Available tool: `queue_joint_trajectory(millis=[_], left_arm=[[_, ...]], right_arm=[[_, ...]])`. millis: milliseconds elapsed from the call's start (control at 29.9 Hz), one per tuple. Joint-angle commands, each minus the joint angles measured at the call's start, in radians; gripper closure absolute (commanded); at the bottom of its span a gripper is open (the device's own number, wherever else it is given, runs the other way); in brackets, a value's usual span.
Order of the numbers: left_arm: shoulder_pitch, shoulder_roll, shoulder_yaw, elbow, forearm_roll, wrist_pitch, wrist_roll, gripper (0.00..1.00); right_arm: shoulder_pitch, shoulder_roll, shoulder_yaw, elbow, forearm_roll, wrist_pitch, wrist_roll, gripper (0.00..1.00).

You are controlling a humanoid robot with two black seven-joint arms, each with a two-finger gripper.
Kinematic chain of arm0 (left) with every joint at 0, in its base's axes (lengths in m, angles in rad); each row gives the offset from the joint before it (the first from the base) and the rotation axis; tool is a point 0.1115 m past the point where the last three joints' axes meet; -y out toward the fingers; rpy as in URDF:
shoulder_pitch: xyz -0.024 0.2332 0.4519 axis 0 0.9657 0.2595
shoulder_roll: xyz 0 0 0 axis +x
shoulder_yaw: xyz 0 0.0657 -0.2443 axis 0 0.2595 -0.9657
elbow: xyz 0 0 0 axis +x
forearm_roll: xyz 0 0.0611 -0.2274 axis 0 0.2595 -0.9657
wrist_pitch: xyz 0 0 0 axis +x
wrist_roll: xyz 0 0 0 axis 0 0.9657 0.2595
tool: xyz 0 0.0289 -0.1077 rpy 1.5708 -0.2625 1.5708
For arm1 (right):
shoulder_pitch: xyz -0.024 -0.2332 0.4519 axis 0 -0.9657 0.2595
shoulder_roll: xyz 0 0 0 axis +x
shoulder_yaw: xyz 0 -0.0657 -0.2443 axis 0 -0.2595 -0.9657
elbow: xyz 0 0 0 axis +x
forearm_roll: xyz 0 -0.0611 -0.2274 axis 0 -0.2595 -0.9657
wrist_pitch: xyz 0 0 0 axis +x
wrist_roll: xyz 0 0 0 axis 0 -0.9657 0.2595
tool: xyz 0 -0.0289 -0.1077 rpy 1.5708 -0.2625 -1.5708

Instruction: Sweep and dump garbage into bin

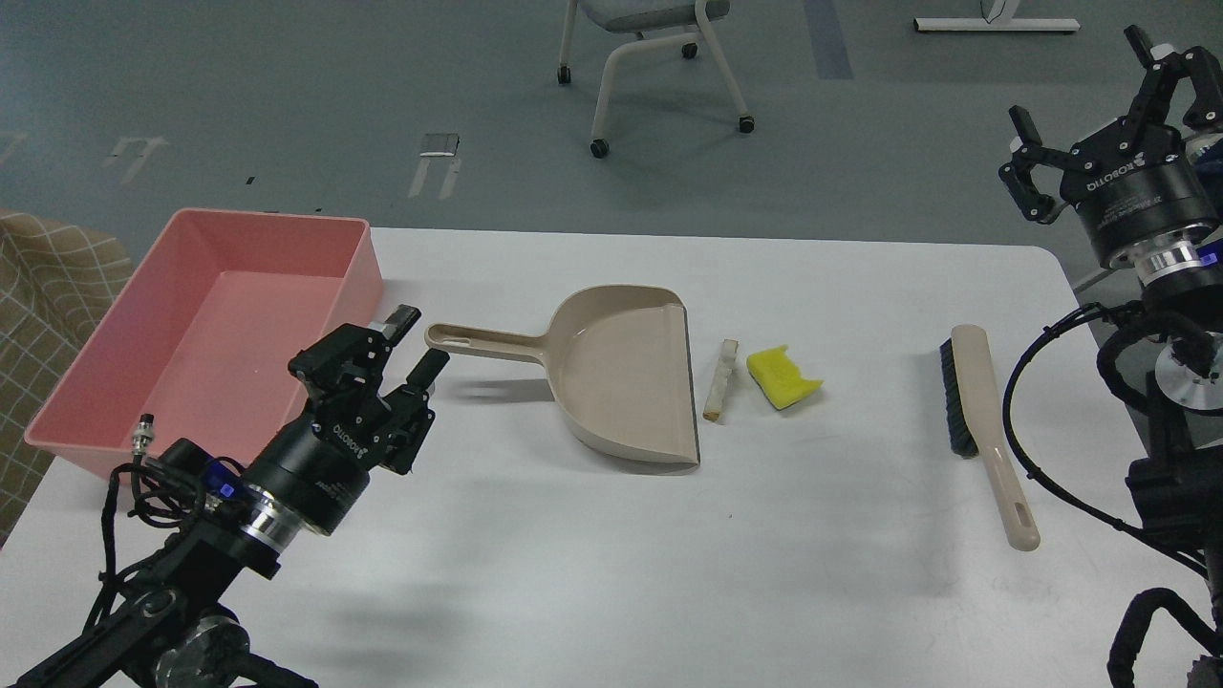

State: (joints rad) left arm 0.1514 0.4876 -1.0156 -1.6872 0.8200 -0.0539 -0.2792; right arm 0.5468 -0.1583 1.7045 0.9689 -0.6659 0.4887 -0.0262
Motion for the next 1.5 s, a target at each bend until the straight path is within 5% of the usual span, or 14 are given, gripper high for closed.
queue_joint_trajectory(millis=[0,100,334,1002,1469], left_arm=[[-0.052,-0.004,0.028,0.070,0.045,0.022,0.061,0.44],[-0.137,-0.004,0.075,0.147,0.045,0.037,0.097,0.44],[-0.289,-0.055,0.169,0.363,0.045,0.062,0.092,0.40],[-0.403,-0.158,0.190,0.564,0.044,0.068,0.100,0.38],[-0.434,-0.176,0.187,0.590,0.037,0.069,0.092,0.35]], right_arm=[[-0.005,0.000,0.000,0.010,0.000,0.000,0.000,0.00],[-0.008,0.000,0.000,0.010,0.000,0.000,0.000,0.00],[-0.019,-0.001,0.012,0.011,0.000,0.000,0.000,0.00],[-0.036,0.000,0.021,0.042,0.002,0.000,-0.003,0.00],[-0.042,-0.003,0.021,0.043,0.002,0.000,-0.004,0.00]])
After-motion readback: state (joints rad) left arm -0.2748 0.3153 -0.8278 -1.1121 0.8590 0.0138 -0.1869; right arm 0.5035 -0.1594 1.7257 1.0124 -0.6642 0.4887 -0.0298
